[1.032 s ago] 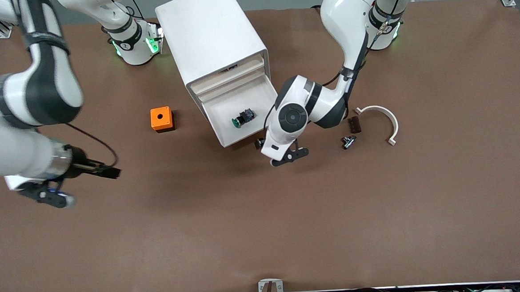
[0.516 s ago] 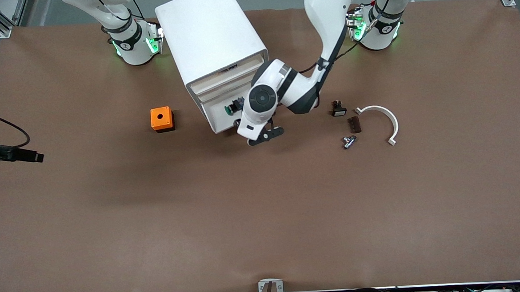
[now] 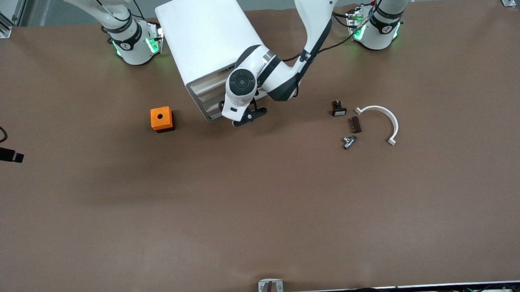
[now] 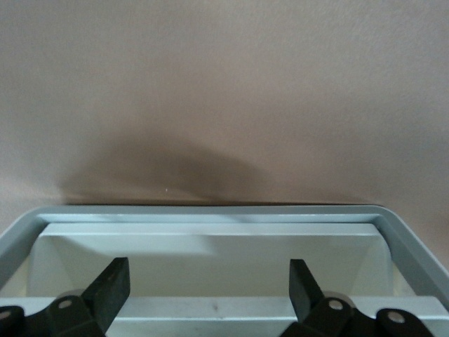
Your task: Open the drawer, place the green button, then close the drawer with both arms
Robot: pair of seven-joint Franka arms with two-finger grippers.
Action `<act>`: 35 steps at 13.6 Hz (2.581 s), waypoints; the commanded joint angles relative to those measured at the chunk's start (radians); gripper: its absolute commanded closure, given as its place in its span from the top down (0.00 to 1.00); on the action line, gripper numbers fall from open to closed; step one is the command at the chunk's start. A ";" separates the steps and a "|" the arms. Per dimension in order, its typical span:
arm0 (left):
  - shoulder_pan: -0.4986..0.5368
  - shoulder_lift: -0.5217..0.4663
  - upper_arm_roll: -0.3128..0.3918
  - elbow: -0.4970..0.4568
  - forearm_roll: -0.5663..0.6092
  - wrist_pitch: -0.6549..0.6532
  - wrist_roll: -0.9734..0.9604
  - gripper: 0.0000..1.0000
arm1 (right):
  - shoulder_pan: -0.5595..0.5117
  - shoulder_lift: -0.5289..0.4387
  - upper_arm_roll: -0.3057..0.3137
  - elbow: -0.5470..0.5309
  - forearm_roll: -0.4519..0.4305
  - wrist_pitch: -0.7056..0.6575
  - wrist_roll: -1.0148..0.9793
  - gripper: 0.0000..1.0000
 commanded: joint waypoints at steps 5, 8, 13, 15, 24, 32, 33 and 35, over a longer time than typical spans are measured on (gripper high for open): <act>0.194 -0.071 0.036 0.016 0.125 -0.066 -0.036 1.00 | 0.011 -0.072 0.023 0.003 -0.005 -0.037 -0.010 1.00; 0.349 -0.158 0.035 0.021 0.336 -0.132 -0.023 1.00 | 0.030 -0.107 0.023 -0.002 -0.010 -0.066 -0.010 1.00; 0.543 -0.275 0.036 0.062 0.413 -0.249 0.221 1.00 | 0.041 -0.173 0.023 -0.008 -0.034 -0.126 -0.013 1.00; 0.598 -0.335 0.035 0.062 0.466 -0.305 0.299 1.00 | 0.047 -0.190 0.023 -0.012 -0.034 -0.144 -0.013 1.00; 0.836 -0.689 0.027 -0.062 0.466 -0.488 0.942 1.00 | 0.110 -0.296 0.017 -0.113 -0.036 -0.140 -0.013 1.00; 0.963 -0.857 -0.098 -0.179 0.460 -0.565 0.968 1.00 | 0.113 -0.320 0.023 -0.129 -0.113 -0.132 -0.093 1.00; 0.960 -0.858 -0.097 -0.176 0.455 -0.566 0.968 1.00 | 0.113 -0.322 0.023 -0.129 -0.113 -0.132 -0.093 1.00; 0.962 -0.858 -0.100 -0.167 0.454 -0.582 0.973 1.00 | 0.114 -0.327 0.023 -0.130 -0.113 -0.133 -0.104 1.00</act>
